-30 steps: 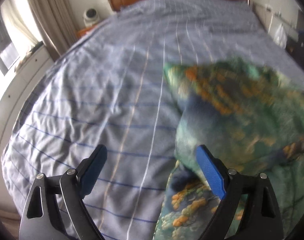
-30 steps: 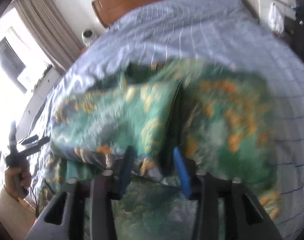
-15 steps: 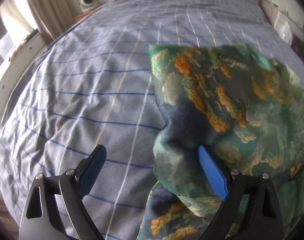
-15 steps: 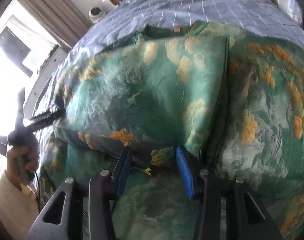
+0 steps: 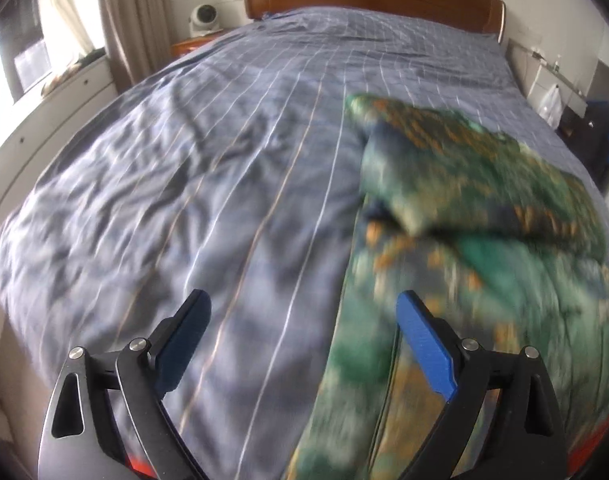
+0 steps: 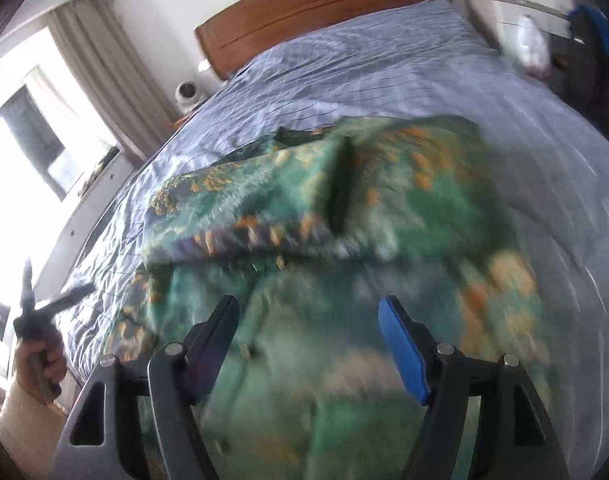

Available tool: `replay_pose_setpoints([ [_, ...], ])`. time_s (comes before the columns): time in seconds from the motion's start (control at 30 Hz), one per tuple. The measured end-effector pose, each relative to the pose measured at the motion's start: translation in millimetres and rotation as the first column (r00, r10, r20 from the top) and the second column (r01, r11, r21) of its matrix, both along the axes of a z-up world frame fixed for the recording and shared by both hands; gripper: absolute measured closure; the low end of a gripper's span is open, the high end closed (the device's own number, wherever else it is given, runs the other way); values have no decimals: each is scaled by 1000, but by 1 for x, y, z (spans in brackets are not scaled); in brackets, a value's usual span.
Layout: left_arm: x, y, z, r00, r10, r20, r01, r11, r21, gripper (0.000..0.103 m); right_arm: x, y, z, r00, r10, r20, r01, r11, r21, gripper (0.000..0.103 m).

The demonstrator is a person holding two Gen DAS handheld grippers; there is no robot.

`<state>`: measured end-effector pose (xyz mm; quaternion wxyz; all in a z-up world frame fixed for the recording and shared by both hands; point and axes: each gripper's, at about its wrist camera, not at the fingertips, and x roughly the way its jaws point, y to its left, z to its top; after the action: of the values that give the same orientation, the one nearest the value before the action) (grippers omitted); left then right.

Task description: Fold large clothes

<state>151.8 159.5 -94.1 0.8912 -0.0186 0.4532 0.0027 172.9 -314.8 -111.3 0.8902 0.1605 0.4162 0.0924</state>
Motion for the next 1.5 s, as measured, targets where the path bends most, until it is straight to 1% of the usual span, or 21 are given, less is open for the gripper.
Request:
replay_pose_setpoints([
  [0.07,-26,3,-6,1000,19,-4,-19,1000,6,8,-39,-11,-4,998,-63,13,63,998,-3,31],
  [0.1,-34,1,-7,1000,21,-2,-21,1000,13,8,-53,-15,-6,996,-91,17,91,996,-4,28],
  [0.17,-51,-4,-10,1000,26,6,-26,998,50,8,-84,-21,-13,988,-153,20,153,988,-8,26],
  [0.23,-61,-9,-13,999,37,20,-39,995,95,7,-108,-22,-20,981,-194,28,195,980,-26,26],
  [0.27,-63,-11,-15,999,44,24,-46,993,109,6,-121,-21,-24,975,-216,47,219,975,-50,26],
  [0.33,-64,-13,-21,998,66,23,-68,989,128,6,-136,-19,-29,969,-238,74,243,967,-80,26],
  [0.37,-65,-12,-25,997,74,20,-76,989,125,6,-143,-17,-32,965,-246,89,254,963,-92,26],
  [0.5,-72,-6,-35,995,99,26,-101,991,85,6,-153,-9,-37,954,-260,148,282,947,-156,26],
  [0.6,-82,-4,-41,994,95,56,-99,993,68,6,-155,-9,-37,948,-262,181,290,945,-152,26],
  [0.67,-87,-2,-48,993,97,69,-101,993,59,6,-160,-10,-39,939,-272,209,308,937,-165,26],
  [0.83,-98,11,-61,987,124,104,-122,992,-31,5,-165,-10,-44,939,-276,207,313,933,-175,26],
  [0.9,-99,14,-62,985,131,110,-127,991,-46,5,-166,-8,-43,936,-272,224,316,930,-189,26],
  [1.0,-101,15,-60,982,141,125,-137,990,-41,5,-166,-4,-41,935,-261,239,310,929,-201,26],
  [1.1,-104,13,-58,979,143,146,-141,990,-25,5,-168,0,-41,936,-253,243,305,930,-207,26],
  [1.23,-108,15,-58,976,146,162,-145,989,-22,5,-168,3,-42,940,-241,241,294,932,-213,26],
  [1.37,-110,22,-55,968,169,185,-167,986,-29,5,-166,6,-43,944,-229,236,283,932,-225,26],
  [1.5,-111,28,-55,964,189,185,-184,982,-43,5,-168,8,-43,943,-227,241,282,933,-224,26],
])
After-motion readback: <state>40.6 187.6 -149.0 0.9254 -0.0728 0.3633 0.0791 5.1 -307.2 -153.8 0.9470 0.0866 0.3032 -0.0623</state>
